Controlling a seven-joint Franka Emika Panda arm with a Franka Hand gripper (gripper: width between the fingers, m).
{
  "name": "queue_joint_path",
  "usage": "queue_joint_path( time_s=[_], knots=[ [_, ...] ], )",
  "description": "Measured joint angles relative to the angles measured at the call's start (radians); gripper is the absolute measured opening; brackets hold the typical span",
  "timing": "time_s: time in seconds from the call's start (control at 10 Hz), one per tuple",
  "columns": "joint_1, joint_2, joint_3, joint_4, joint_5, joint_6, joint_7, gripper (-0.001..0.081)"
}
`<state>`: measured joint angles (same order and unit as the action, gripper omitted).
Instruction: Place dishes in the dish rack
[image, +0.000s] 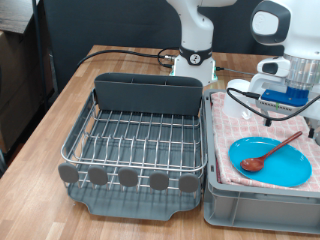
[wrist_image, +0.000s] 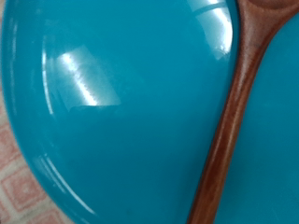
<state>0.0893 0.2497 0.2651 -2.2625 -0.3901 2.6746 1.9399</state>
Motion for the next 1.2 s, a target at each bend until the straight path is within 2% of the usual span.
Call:
queue_joint_path(
  time_s=[0.4,0.9,1.0,1.1,1.2],
  knots=[
    [0.006,0.06,-0.03,0.0,-0.028,0.051,0.046,0.0803],
    [0.037,0.111,-0.059,0.008,-0.034,0.091,0.122,0.0803],
    [0.048,0.118,-0.068,0.01,-0.044,0.093,0.138,0.0728],
    [0.061,0.12,-0.078,0.012,-0.051,0.093,0.154,0.0728],
    [0.073,0.121,-0.085,0.013,-0.055,0.093,0.167,0.0539]
  ],
)
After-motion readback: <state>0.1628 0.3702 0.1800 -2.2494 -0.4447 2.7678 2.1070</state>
